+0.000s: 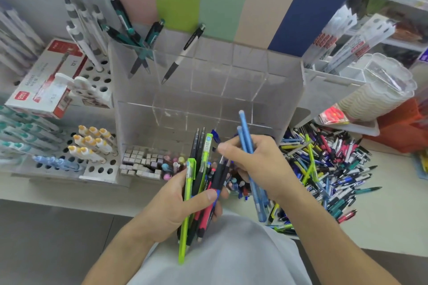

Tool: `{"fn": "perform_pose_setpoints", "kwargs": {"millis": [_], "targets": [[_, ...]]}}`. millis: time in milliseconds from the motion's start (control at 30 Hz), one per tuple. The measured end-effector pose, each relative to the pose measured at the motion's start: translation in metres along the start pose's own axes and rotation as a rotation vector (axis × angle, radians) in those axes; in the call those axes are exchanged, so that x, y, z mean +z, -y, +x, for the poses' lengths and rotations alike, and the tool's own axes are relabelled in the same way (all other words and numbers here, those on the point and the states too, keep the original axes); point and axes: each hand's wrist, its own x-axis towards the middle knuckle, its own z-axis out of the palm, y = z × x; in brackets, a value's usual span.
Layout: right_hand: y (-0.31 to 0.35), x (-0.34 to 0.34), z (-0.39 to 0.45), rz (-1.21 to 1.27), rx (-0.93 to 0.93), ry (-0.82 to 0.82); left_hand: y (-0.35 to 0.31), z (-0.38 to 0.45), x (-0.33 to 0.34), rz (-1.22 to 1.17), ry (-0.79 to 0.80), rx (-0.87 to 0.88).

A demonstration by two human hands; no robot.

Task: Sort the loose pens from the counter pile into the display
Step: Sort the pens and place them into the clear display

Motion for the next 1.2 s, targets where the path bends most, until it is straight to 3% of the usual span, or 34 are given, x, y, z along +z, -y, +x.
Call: {"fn": "perform_pose_setpoints", "kwargs": {"millis": [167,333,500,700,867,1033,1133,1200], "targets": [[0.008,-0.013,0.004,0.412,-0.048,-0.184,0.003,-0.003,-0.006,-0.020,0.066,0.007],[0.003,-0.019,-0.003,0.226,-0.106,-0.295,0.008,-0.004,-0.008,-0.134,-0.009,-0.031],[-0.017,0.006,-0.025,0.352,-0.004,0.092,0.008,-0.003,-0.013,-0.236,-0.189,0.011],[-0.052,0.022,-0.051,0.140,0.086,0.554,-0.002,-0.004,-0.008,-0.154,-0.342,0.094],[-0.050,0.016,-0.042,0.383,0.267,0.568,-0.007,-0.002,-0.006,-0.246,-0.370,0.179],[-0.031,0.018,-0.027,0.373,0.469,0.814,-0.010,-0.004,-0.013,-0.256,-0.348,0.243],[-0.023,0.026,-0.018,0.234,0.479,0.886,-0.006,-0.006,-0.019,-0.208,-0.534,0.235],[-0.016,0.030,-0.013,0.105,0.394,0.808,-0.005,-0.007,-0.022,-0.253,-0.675,0.279]]}}
